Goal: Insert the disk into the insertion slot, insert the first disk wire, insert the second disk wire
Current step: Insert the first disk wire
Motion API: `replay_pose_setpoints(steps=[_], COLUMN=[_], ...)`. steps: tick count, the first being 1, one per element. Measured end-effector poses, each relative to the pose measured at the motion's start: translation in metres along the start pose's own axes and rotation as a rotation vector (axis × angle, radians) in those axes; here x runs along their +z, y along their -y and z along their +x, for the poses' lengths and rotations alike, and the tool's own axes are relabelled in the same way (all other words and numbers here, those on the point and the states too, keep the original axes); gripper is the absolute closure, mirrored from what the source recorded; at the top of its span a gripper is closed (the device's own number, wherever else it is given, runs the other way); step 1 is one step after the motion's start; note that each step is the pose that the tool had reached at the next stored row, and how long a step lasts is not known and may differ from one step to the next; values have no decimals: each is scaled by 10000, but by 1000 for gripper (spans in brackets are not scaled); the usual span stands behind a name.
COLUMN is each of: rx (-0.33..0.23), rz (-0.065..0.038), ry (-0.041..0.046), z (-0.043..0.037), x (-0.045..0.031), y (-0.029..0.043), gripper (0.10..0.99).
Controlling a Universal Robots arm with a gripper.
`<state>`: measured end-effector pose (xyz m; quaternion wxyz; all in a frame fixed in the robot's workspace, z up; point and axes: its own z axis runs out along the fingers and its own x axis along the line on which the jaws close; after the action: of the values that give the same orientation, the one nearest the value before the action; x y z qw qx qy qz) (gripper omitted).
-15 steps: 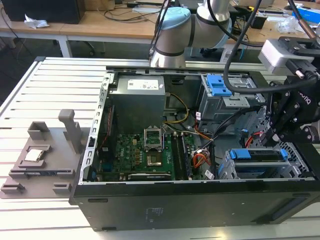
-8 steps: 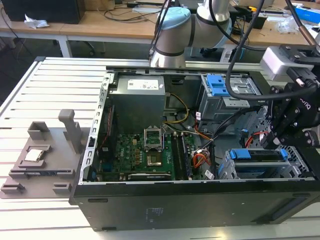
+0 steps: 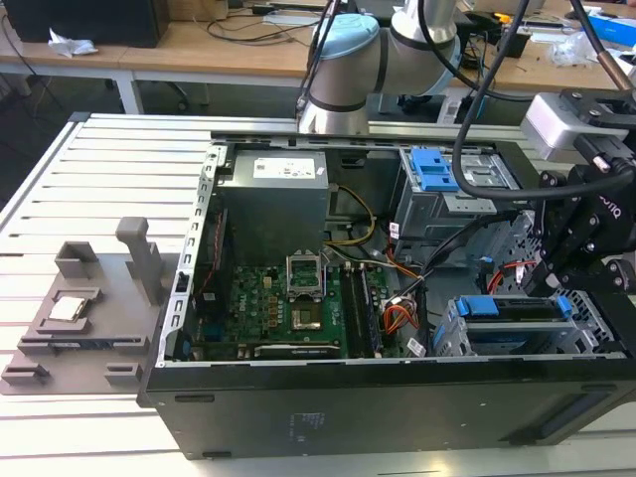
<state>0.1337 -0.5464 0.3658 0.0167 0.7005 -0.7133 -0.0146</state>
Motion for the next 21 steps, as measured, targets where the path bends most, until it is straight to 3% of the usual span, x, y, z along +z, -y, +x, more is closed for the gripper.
replay_pose_setpoints(steps=[6,10,16,19,21], rx=[0,0,-143,-206,-247], rz=[0,0,0,1,0], ry=[0,0,-11,-14,-15], z=[0,0,-257,-285,-298], x=[0,0,-4,-4,-8], y=[1,2,46,81,154], gripper=[973,725,725,725,725])
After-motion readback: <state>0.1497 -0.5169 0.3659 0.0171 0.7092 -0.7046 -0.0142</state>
